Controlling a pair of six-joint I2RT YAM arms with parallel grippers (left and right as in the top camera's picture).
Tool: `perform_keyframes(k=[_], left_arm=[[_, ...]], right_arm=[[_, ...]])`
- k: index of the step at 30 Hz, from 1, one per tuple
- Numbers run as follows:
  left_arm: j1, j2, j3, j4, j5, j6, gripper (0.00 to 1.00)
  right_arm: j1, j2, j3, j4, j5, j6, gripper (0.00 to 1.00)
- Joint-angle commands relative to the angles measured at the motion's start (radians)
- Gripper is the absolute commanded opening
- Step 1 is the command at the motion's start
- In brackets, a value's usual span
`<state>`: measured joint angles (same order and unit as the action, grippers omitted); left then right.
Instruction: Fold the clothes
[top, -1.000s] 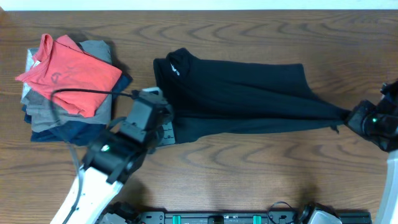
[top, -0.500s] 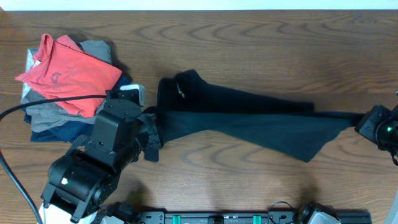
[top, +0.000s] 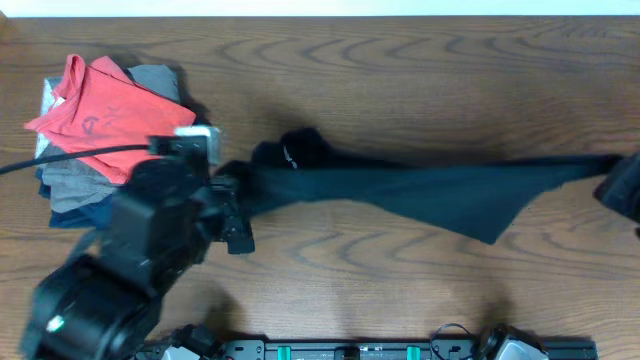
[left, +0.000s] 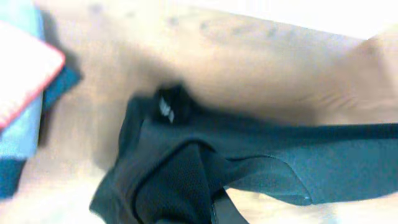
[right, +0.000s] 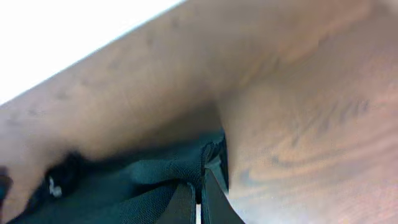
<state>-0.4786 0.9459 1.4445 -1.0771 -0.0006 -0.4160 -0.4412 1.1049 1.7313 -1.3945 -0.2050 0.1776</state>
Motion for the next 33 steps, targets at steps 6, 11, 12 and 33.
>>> perform_keyframes(k=[6,11,12,33], left_arm=[[0.007,-0.014,0.162,0.069,-0.020,0.032,0.06],[0.008,0.041,0.162,0.150,-0.020,0.043,0.06],[0.010,0.061,0.162,0.159,-0.020,0.046,0.06],[0.363,0.840,0.572,0.546,0.273,0.160,0.06]], right_arm=[[-0.011,-0.007,0.214,0.016,0.115,0.051,0.01],[-0.011,0.047,0.214,0.034,0.105,0.034,0.01],[-0.011,0.066,0.214,0.035,0.092,0.021,0.01],[0.058,0.578,0.241,0.675,-0.116,0.115,0.01]])
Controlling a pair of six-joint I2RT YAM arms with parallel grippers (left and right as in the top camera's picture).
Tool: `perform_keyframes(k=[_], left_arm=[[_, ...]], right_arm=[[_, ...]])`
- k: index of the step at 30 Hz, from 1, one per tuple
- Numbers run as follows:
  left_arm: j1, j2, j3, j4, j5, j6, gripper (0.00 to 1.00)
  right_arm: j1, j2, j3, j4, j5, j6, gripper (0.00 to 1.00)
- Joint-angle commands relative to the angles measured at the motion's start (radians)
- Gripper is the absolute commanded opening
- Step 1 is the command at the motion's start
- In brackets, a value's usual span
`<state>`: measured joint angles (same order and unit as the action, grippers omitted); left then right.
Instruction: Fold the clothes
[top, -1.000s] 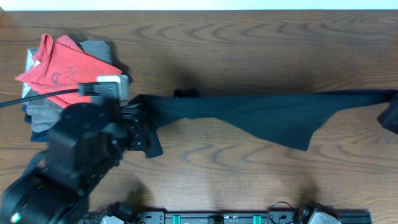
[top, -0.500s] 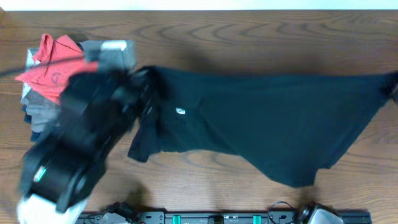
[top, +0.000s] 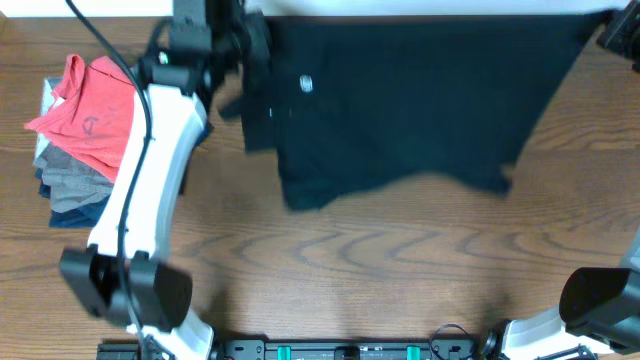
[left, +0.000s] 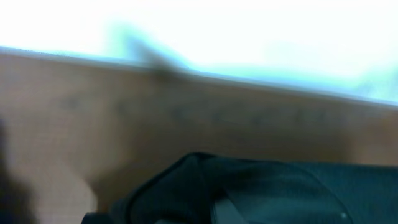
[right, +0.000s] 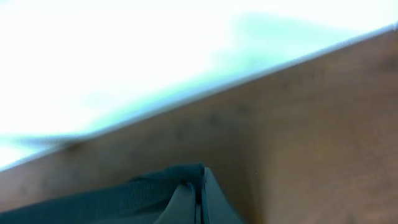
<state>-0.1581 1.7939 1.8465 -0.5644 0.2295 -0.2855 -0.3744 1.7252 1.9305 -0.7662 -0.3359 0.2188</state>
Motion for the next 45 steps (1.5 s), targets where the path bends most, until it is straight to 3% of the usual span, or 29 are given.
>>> perform_keyframes(k=[1,7,13,17,30,37,45], left_arm=[[0.052,0.005,0.235,0.037,0.053,0.028,0.06],[0.047,-0.008,0.392,-0.116,0.148,0.026,0.06],[-0.011,0.024,0.330,-0.621,0.176,0.040,0.06],[-0.050,0.074,0.204,-0.795,0.143,0.087,0.06],[-0.140,0.172,-0.385,-0.772,0.125,0.087,0.06],[-0.141,0.172,-0.494,-0.790,0.126,0.087,0.06],[-0.154,0.111,-0.502,-0.846,0.124,0.088,0.06]], right_arm=[[-0.014,-0.048,0.062,0.062,0.021,0.073,0.01],[-0.040,-0.071,0.128,-0.039,0.111,0.020,0.01],[-0.037,-0.063,0.080,-0.337,0.288,-0.057,0.01],[-0.037,-0.060,-0.021,-0.404,0.325,-0.087,0.01],[-0.037,-0.060,-0.508,-0.408,0.325,-0.093,0.01],[-0.038,-0.060,-0.687,-0.360,0.325,-0.040,0.01],[-0.038,-0.076,-0.702,-0.423,0.369,0.018,0.01]])
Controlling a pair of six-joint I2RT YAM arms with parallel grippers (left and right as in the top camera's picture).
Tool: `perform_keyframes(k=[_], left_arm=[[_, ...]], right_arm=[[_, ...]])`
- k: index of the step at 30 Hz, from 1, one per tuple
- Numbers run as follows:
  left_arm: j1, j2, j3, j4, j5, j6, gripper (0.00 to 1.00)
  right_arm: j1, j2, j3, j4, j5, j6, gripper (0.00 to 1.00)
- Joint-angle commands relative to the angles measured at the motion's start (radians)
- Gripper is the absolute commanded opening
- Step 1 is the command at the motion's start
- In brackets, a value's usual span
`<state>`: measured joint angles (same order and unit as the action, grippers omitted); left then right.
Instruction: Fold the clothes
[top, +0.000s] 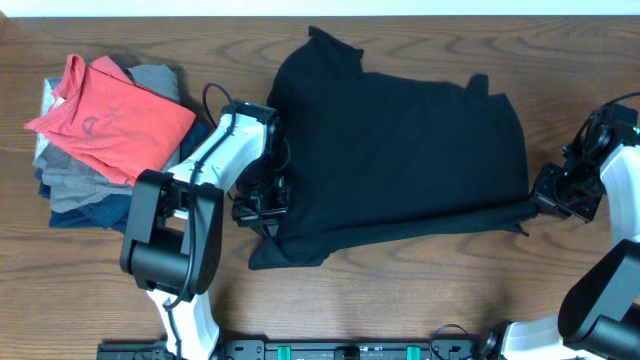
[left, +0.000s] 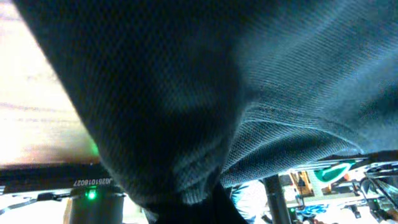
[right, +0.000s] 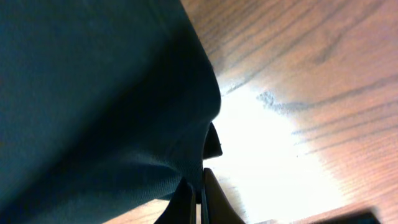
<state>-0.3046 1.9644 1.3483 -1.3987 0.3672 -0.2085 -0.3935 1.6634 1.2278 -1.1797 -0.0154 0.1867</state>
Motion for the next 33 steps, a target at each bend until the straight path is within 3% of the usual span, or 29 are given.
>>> perform_keyframes(k=[1,6,12,17,25,33], left_arm=[[-0.010,-0.076,-0.004,-0.010,-0.013,0.011,0.06],[-0.011,-0.153,-0.004,-0.011,-0.013,0.009,0.06],[-0.011,-0.201,-0.004,0.037,-0.013,0.010,0.06],[-0.011,-0.196,-0.004,0.103,-0.013,0.009,0.07],[-0.011,-0.195,-0.004,0.125,-0.013,0.009,0.07],[-0.011,-0.195,-0.004,0.132,-0.013,0.009,0.07]], right_arm=[[-0.019,-0.020,0.001,-0.021,0.072,0.073,0.01],[-0.020,-0.054,0.001,-0.047,0.090,0.094,0.01],[0.008,-0.074,0.000,0.002,-0.024,0.041,0.04],[0.032,-0.068,-0.006,0.008,-0.019,0.046,0.59],[0.033,-0.068,-0.152,-0.037,-0.022,0.072,0.53],[0.034,-0.068,-0.418,0.297,-0.173,0.091,0.50]])
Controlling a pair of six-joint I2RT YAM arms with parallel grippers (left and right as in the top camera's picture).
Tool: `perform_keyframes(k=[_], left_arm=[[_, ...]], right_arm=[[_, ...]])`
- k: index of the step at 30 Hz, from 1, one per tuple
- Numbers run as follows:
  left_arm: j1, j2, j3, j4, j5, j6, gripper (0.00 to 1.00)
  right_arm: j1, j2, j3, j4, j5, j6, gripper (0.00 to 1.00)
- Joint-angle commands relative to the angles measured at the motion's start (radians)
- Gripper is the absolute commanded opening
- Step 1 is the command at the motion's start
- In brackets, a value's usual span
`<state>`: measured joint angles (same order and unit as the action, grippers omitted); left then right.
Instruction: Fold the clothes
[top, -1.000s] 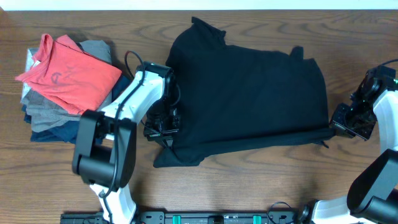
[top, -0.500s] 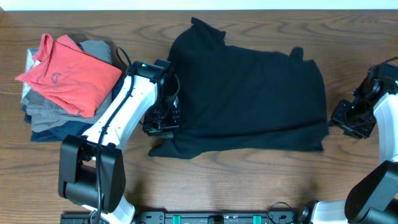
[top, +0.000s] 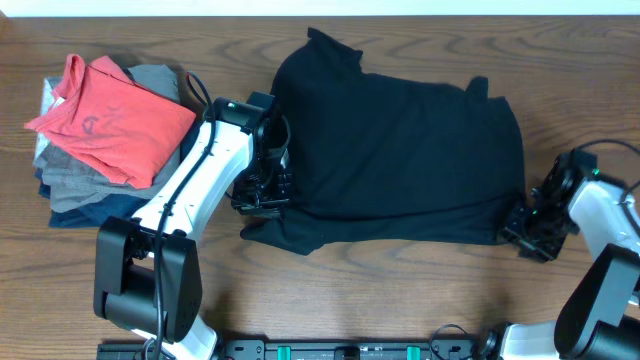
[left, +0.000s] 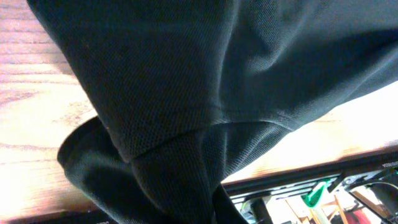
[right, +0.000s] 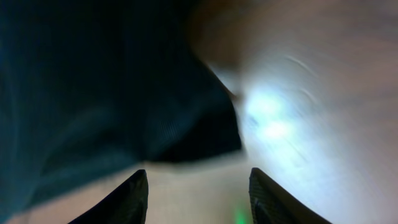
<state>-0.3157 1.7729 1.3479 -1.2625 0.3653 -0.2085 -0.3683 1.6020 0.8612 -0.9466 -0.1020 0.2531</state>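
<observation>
A black shirt lies spread over the middle of the wooden table, collar toward the far edge. My left gripper is at its near left corner and is shut on the dark fabric; that gripper is mostly hidden by cloth bunched around it. My right gripper rests at the near right corner. In the right wrist view this gripper is open, both fingers bare, and the shirt's corner lies just ahead of them.
A pile of clothes with a red shirt on top sits at the left of the table, close to my left arm. A black rail runs along the near edge.
My right gripper has let go of the shirt's near right corner and stands open just in front of it. The left gripper stays shut on the near left corner, which now bunches under the hem.
First the shirt was stretched as a narrow band between both shut grippers across the table. Then both held it at the far edge, spread wide. Later it lay flat with the grippers at its near corners. Now only the left one holds.
</observation>
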Motion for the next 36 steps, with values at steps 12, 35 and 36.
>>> perform_keyframes(k=[12,35,36], left_arm=[[0.000,-0.003,-0.004,-0.004,-0.011,0.009,0.07],[0.032,-0.068,0.138,-0.169,-0.010,0.076,0.06],[0.040,-0.089,0.160,-0.184,-0.010,0.081,0.06]], right_arm=[[0.009,-0.007,-0.101,0.217,-0.082,0.129,0.33],[0.001,-0.236,0.286,-0.146,-0.089,0.044,0.01],[-0.006,-0.254,0.336,-0.176,-0.089,0.042,0.01]])
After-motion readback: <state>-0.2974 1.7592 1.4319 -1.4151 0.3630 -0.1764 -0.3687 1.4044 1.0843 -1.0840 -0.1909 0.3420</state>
